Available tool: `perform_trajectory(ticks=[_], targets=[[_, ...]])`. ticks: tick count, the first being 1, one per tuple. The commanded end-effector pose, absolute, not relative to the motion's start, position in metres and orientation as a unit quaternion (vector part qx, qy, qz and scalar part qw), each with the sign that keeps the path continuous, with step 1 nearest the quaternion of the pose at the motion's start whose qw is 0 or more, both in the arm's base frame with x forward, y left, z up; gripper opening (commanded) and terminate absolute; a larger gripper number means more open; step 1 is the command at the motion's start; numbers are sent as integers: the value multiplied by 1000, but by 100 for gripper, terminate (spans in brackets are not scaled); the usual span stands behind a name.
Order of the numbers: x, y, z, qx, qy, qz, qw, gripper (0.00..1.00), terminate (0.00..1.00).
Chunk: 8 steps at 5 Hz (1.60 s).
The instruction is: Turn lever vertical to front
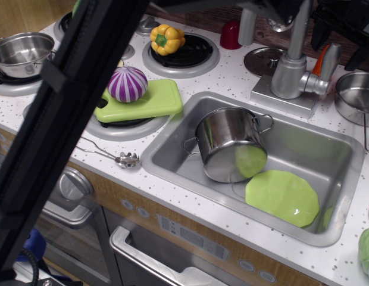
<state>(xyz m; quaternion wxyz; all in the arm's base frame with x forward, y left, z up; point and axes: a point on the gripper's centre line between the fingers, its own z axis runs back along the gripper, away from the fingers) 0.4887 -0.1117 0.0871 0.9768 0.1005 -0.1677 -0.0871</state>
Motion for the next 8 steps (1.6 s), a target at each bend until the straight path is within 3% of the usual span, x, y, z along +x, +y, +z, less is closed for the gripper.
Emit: perform_trajectory(ticks=[1, 3, 4, 5, 8], targets=[[497, -104, 111, 80, -196, -67, 975, 0, 0], [464, -124, 121, 81, -168, -30, 982, 0, 0], [449, -126, 114, 57, -157, -19, 986, 0, 0], [436, -128, 111, 62, -154, -8, 986, 0, 0], [433, -122, 82, 34, -162, -8, 986, 0, 0]])
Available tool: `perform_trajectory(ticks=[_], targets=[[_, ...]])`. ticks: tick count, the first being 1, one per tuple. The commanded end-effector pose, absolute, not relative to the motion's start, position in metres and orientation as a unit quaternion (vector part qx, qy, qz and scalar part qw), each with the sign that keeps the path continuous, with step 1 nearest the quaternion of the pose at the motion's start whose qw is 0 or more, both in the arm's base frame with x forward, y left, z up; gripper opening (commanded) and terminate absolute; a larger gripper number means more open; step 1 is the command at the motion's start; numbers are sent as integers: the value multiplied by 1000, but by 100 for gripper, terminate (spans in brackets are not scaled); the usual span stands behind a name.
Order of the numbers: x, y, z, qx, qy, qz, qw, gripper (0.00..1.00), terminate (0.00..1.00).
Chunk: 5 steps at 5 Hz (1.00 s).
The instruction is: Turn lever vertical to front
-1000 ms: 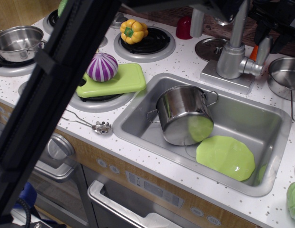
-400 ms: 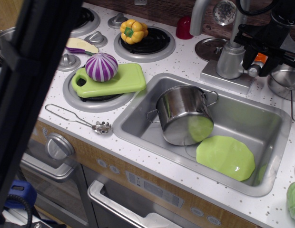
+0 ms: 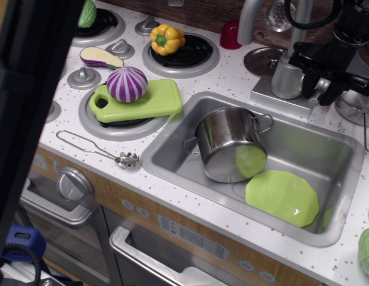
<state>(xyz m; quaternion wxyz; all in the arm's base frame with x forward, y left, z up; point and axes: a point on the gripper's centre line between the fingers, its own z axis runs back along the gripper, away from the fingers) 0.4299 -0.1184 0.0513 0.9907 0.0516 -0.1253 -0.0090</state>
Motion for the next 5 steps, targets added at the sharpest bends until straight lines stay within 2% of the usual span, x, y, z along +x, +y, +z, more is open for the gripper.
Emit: perform_trajectory(ticks=[1, 2, 4, 5], targets=[[434, -123, 77, 29, -164, -12, 986, 0, 0], [434, -120, 93, 37, -146, -24, 988, 100, 0], [415, -121, 123, 57, -94, -40, 993, 100, 0], [407, -124, 122, 64, -96, -35, 993, 100, 100]])
